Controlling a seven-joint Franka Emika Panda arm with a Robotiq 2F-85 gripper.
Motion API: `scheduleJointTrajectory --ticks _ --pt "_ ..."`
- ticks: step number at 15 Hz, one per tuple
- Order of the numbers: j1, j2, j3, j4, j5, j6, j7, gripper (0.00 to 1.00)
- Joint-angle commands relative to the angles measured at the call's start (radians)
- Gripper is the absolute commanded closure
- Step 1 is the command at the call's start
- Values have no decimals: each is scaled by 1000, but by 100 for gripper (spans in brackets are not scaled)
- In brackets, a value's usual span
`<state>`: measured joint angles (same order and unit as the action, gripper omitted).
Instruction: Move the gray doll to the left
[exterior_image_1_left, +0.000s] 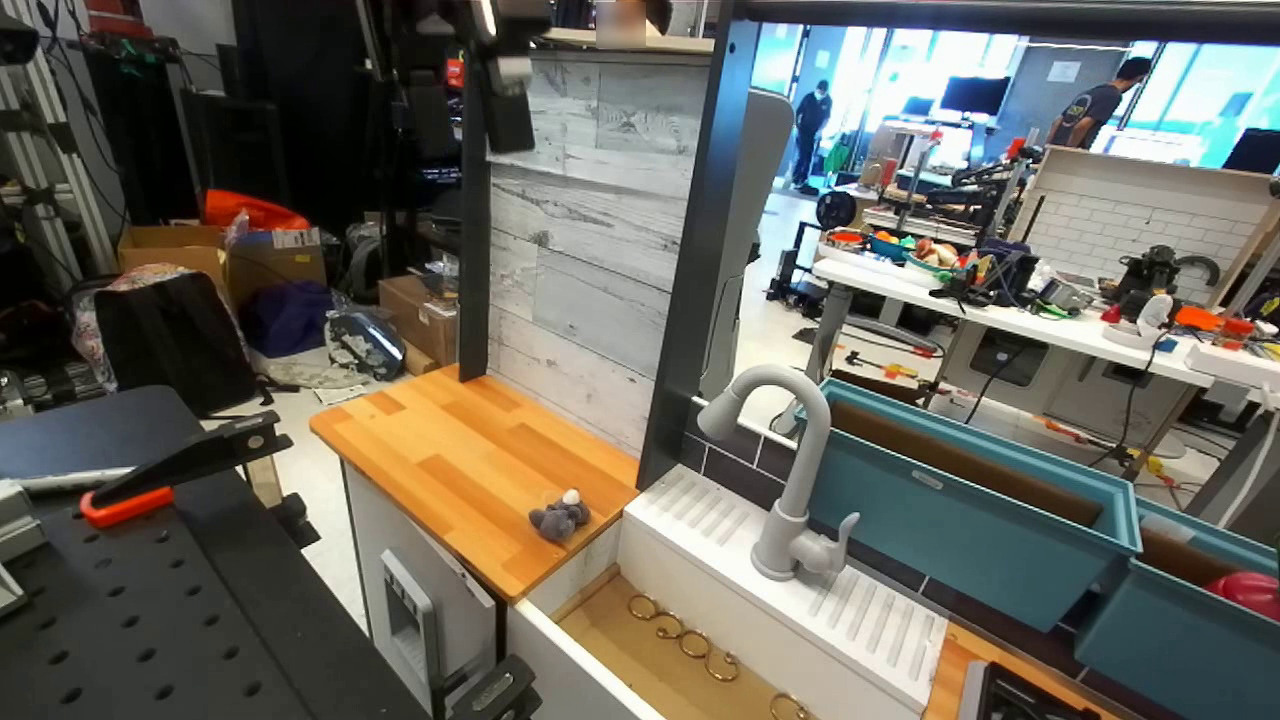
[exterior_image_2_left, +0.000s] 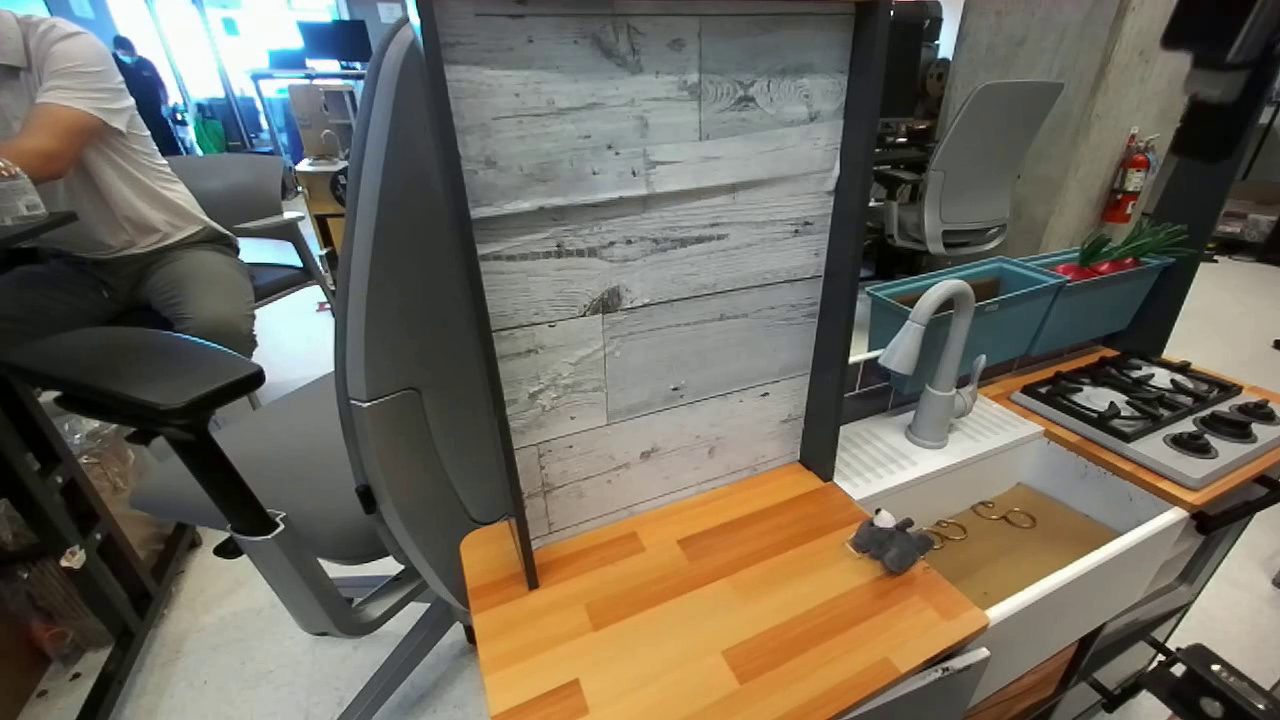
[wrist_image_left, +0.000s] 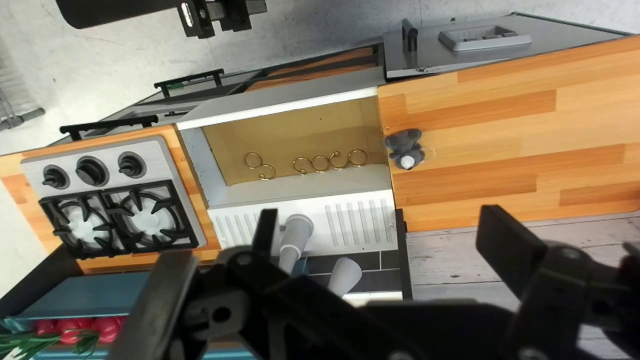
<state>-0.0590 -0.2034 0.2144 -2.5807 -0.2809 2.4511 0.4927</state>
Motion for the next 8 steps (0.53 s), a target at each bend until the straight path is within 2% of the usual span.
scheduleJointTrajectory --ticks 1,5,8 --pt "-9 190 -55 63 -58 114 -2 0" --pt "25 356 -136 132 -68 240 -59 0" --pt "47 457 -170 221 19 235 -153 0"
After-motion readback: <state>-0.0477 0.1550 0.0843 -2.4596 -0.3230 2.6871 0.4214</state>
